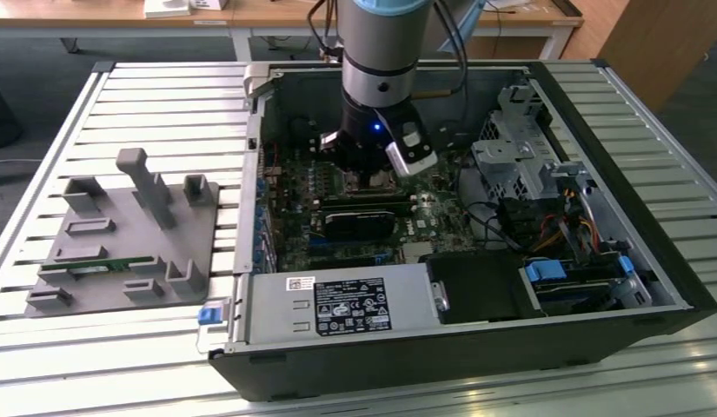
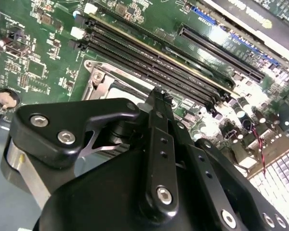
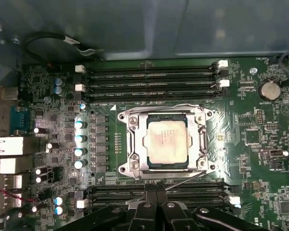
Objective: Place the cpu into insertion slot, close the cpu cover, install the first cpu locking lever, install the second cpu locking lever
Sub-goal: 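Install the second cpu locking lever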
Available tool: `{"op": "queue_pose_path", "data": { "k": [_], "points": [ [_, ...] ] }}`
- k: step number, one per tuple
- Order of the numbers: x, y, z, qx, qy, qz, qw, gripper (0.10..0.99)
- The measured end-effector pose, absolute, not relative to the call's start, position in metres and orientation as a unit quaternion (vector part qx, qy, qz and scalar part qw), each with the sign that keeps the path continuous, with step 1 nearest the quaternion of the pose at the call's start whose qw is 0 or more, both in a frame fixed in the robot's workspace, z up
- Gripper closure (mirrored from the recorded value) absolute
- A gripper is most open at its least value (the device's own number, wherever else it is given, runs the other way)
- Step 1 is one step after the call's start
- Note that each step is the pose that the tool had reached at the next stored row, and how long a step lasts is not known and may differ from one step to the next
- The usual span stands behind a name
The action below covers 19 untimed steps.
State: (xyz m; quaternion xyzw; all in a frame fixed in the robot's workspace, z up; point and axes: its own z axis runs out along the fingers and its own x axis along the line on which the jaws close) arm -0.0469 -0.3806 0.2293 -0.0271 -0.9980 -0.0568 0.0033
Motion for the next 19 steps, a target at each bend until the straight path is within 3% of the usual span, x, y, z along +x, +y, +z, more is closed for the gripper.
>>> {"op": "queue_pose_path", "data": {
  "k": [19],
  "points": [
    [-0.056,-0.393,0.223,-0.027,-0.996,-0.082,0.004,0.98]
  ]
}}
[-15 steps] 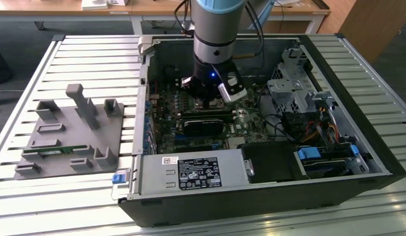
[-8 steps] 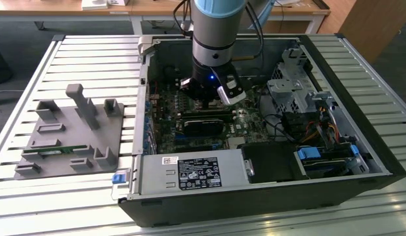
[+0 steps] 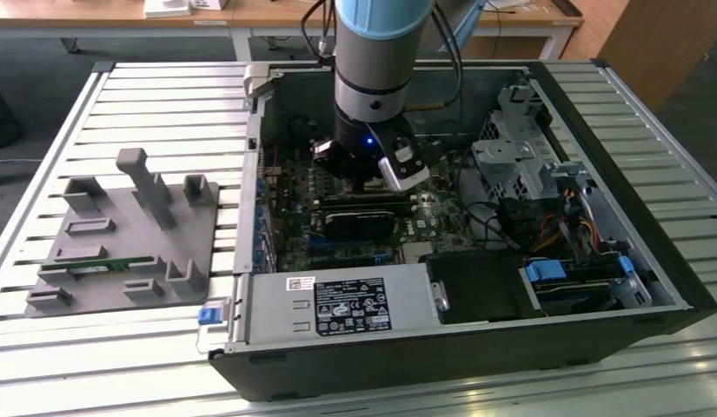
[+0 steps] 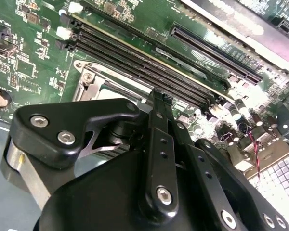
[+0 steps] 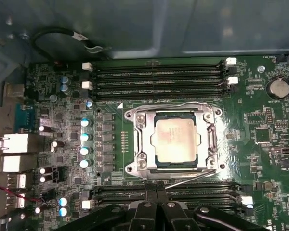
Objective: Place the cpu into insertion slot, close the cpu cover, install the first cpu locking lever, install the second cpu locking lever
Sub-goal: 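Install the second cpu locking lever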
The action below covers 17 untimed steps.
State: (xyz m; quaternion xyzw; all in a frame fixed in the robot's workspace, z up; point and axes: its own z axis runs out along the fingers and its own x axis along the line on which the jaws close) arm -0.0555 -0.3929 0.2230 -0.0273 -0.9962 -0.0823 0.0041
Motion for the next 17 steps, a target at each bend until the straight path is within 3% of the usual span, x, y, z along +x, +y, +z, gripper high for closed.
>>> {"op": "queue_pose_path", "data": {
  "k": [17],
  "points": [
    [-0.0635,-0.3974,0.2135,-0.027,-0.995,-0.098,0.004,0.98]
  ]
}}
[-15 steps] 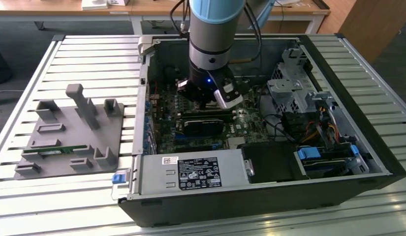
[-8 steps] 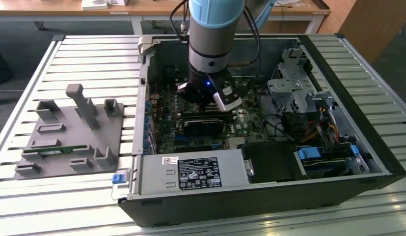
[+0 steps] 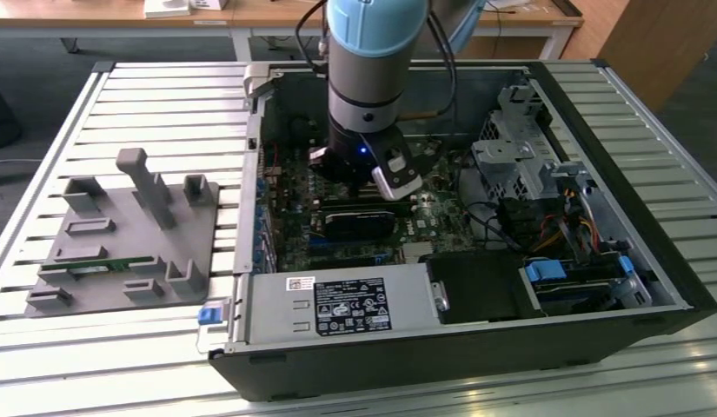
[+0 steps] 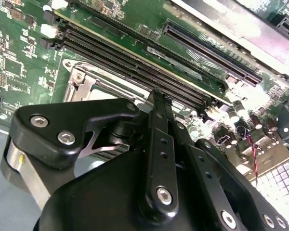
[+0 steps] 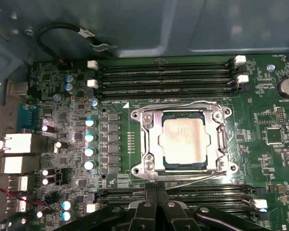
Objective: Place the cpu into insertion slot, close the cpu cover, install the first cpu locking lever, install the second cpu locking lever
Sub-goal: 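Install the second cpu locking lever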
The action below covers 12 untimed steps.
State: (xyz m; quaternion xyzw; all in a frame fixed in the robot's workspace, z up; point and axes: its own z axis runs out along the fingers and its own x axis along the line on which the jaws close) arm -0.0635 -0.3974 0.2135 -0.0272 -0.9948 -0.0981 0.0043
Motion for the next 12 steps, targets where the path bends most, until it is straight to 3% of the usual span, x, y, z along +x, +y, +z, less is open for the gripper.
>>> {"op": "queue_pose_path", "data": {
  "k": [12],
  "points": [
    [-0.0663,-0.3993,0.2076,-0.027,-0.994,-0.107,0.004,0.98]
  ]
}}
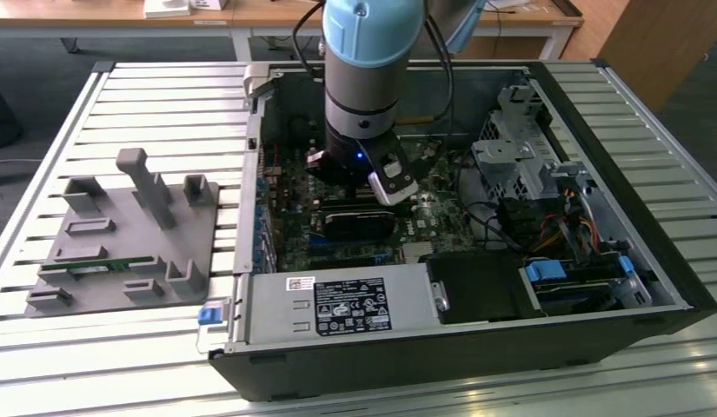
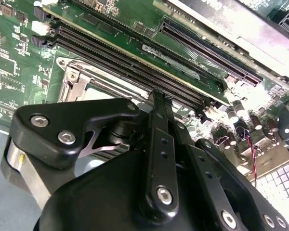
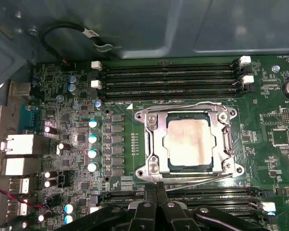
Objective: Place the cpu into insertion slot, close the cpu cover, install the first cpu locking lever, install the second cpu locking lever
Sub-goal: 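Install the second cpu locking lever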
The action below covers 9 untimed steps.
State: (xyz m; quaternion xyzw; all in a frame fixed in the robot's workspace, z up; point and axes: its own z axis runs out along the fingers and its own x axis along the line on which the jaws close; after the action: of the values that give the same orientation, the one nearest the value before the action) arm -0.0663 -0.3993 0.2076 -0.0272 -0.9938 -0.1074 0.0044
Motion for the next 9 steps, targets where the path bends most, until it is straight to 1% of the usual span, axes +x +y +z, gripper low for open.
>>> {"op": "queue_pose_path", "data": {
  "k": [9],
  "points": [
    [-0.0673,-0.4028,0.206,-0.027,-0.993,-0.115,0.005,0.98]
  ]
}}
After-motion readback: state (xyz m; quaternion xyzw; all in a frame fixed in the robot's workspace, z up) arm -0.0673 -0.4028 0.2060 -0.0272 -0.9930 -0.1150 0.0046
